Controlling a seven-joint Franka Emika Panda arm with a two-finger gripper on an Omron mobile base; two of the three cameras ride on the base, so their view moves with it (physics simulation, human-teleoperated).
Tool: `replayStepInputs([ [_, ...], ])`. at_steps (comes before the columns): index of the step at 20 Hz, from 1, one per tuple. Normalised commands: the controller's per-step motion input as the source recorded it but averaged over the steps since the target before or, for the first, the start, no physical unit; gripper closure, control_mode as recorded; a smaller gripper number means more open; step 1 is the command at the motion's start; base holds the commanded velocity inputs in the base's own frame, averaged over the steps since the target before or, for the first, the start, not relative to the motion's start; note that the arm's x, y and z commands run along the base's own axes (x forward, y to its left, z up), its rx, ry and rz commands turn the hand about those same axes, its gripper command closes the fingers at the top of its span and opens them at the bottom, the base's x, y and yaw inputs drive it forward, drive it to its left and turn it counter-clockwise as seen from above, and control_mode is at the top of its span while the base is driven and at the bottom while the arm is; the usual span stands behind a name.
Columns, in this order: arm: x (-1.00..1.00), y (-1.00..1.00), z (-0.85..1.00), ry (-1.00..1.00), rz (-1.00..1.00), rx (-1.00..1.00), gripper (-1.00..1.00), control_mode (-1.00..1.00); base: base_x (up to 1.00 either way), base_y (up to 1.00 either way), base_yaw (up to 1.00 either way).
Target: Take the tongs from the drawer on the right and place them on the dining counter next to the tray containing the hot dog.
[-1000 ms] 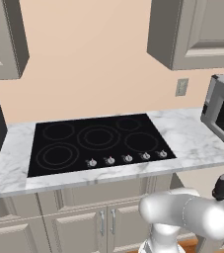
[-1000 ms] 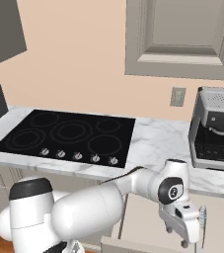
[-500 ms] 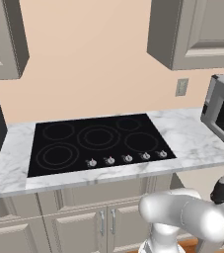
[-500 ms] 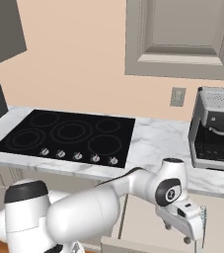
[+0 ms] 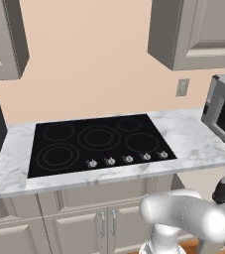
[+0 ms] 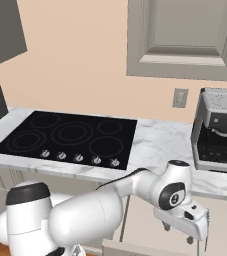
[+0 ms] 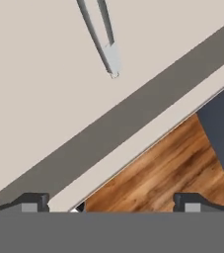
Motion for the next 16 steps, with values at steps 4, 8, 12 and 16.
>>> replayStepInputs([
  [4, 0.04, -0.13, -0.02, 0.00, 0.14, 0.03, -1.00, -1.00, 0.00, 0.00, 0.00],
  [8, 0.04, -0.06, -0.11, -0.01, 0.16, 0.05, -1.00, -1.00, 0.00, 0.00, 0.00],
  [12, 0.12, -0.04, 0.00, -0.01, 0.17, 0.11, -1.00, -1.00, 0.00, 0.00, 0.00],
  [16, 0.08, -0.16, 0.00, -0.03, 0.14, 0.14, -1.00, -1.00, 0.00, 0.00, 0.00],
])
